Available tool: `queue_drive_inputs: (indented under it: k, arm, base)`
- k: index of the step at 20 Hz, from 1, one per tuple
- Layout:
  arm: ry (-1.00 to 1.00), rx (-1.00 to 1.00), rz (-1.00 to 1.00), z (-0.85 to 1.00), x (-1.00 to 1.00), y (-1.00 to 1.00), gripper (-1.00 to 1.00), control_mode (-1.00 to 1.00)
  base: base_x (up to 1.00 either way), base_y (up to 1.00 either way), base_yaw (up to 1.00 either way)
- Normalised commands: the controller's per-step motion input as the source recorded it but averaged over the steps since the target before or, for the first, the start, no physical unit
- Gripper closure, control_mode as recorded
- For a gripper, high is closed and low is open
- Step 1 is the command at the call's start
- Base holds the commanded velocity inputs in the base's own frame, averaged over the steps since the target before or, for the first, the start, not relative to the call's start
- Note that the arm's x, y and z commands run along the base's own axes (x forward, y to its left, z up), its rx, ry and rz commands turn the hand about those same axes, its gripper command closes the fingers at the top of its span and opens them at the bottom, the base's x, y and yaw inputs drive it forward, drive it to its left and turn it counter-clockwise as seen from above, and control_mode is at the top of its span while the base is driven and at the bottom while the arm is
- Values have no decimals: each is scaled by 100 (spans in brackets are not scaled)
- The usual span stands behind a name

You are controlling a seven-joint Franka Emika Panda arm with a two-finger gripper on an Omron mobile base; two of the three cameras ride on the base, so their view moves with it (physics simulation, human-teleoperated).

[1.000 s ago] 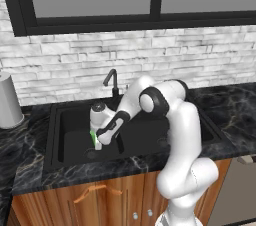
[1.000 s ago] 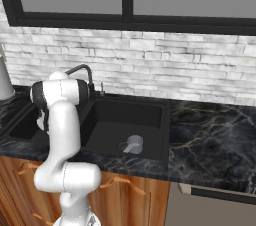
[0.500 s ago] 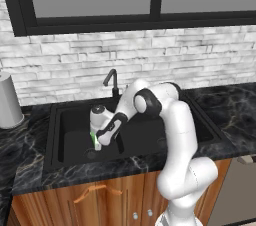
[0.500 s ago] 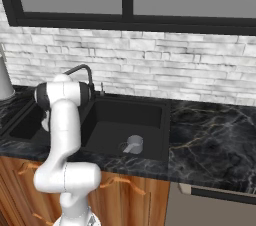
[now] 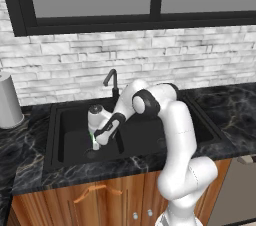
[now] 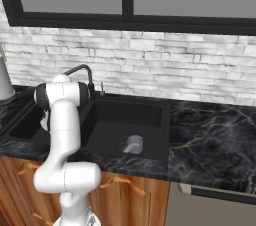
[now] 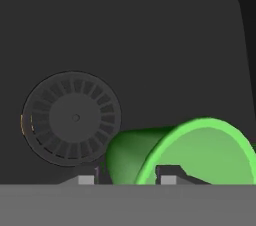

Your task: Move any existing items from the left basin to the right basin for drying. Then move the cup from the counter to the left basin of the sink for washing.

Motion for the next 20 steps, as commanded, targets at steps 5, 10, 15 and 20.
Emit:
queue_drive_inputs:
  k: [5, 10, 15, 20]
  arm:
    - [0, 0, 0, 18, 0, 0, -100, -100]
    - [-4, 0, 0, 74, -11, 0, -100, -100]
    - [-6, 0, 0, 99, -25, 0, -100, -100]
    - [-2, 0, -1, 91, -27, 0, -100, -100]
  base:
    - [0, 0, 0]
    - [0, 0, 0]
    - [0, 0, 0]
    - [0, 0, 0]
